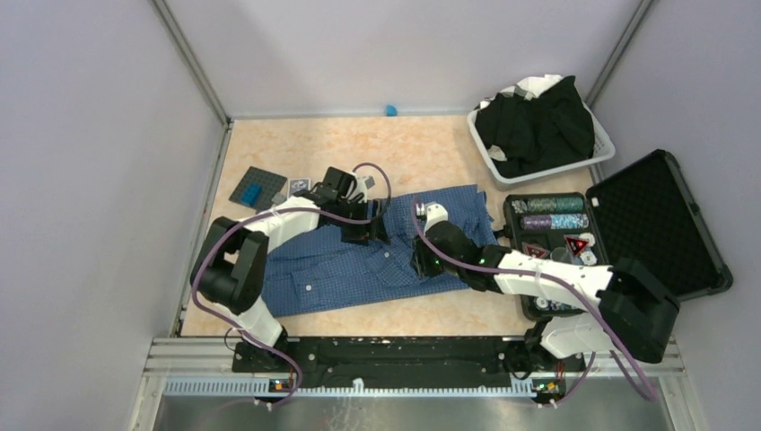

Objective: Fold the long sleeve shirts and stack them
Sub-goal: Fold the shirt at the center of the board.

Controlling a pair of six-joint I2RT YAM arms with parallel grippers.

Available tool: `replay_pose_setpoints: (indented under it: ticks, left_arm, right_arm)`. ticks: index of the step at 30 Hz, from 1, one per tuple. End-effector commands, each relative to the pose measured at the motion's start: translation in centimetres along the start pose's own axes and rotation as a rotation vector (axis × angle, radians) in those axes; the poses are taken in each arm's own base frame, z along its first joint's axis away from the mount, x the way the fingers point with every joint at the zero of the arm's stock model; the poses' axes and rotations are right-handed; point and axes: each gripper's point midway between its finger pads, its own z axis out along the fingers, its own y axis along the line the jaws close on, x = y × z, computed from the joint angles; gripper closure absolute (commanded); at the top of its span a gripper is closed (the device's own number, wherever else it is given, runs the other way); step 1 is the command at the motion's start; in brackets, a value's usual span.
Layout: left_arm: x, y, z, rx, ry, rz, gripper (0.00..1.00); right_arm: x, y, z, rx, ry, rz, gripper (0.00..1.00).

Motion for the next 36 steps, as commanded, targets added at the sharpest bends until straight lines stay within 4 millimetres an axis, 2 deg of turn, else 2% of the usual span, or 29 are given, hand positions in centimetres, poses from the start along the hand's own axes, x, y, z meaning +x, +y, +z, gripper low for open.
replay_pose_setpoints:
  ticks: [1, 4, 9, 16, 19, 29, 33, 36]
  left_arm:
    - [-1.1, -1.5, 1.5, 0.036, -0.007, 0.061, 0.22]
    - [-0.5, -1.6, 2.4, 0.029, 0.020, 0.068, 0.22]
    - [0.8, -2.3, 3.3, 0.035, 0.062, 0.077, 0.30]
    - [2.0, -3.9, 3.7, 0.078, 0.099, 0.085, 0.39]
    - [2.4, -4.5, 3.7, 0.103, 0.113, 0.074, 0.47]
    - [2.2, -6.9, 1.3, 0.166, 0.090, 0.051, 0.90]
    - [1.5, -7.4, -0.2, 0.142, 0.048, 0.060, 1.00]
    - [1.0, -7.8, -1.1, 0.137, 0.020, 0.076, 1.00]
  right_arm:
    - [1.9, -0.3, 1.1, -0.004, 0.026, 0.060, 0.69]
    - [2.9, -0.7, 1.3, 0.002, 0.039, 0.069, 0.74]
    - [4.0, -1.5, 1.1, 0.019, 0.052, 0.076, 0.79]
    - [3.8, -1.5, 1.3, 0.010, 0.034, 0.094, 0.81]
    - [3.6, -1.5, 1.2, 0.009, 0.024, 0.098, 0.82]
    - [1.8, -1.6, 0.5, 0.019, -0.018, 0.099, 0.82]
    - [1.6, -1.7, 0.4, 0.023, -0.024, 0.097, 0.83]
    - [1.3, -1.6, 0.2, 0.017, -0.035, 0.097, 0.83]
